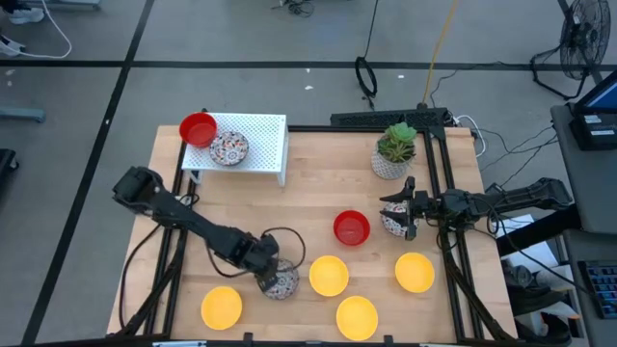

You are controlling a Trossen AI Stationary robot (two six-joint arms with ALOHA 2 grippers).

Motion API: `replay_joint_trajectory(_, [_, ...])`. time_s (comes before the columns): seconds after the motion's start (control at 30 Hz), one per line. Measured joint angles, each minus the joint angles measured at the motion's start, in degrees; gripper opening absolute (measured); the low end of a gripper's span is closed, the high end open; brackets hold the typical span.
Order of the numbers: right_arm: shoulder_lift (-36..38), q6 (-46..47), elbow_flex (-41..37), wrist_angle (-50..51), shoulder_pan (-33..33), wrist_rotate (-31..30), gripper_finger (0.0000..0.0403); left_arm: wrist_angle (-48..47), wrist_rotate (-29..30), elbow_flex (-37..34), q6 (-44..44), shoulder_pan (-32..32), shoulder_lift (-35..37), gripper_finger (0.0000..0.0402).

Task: Pick & Place Mini bowls
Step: Stack the black bowl on top of the black bowl on the shelf

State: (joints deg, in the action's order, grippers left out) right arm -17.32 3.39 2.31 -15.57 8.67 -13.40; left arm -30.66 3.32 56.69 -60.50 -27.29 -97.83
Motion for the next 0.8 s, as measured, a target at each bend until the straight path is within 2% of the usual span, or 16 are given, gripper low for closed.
replay_joint_trajectory(0.13, [-0.01,0.00,-0.01,0.00,0.02,-0.01,0.0171,2.74,-3.06,0.04,3.00,0.31,-3.08,0.0172])
replay_joint_trajectory(0.23, [0.00,-0.01,0.01,0.02,0.02,-0.01,0.0171,3.60,-3.51,0.09,3.42,0.37,-3.42,0.0154])
replay_joint_trajectory(0.5, [0.02,0.01,0.01,0.00,0.01,0.00,0.0171,4.71,-4.13,0.15,3.66,0.37,-0.63,0.0021])
replay_joint_trajectory(0.8, [0.02,-0.01,0.00,0.00,0.01,0.01,0.0171,10.50,-0.53,0.00,6.85,1.34,4.52,0.0022])
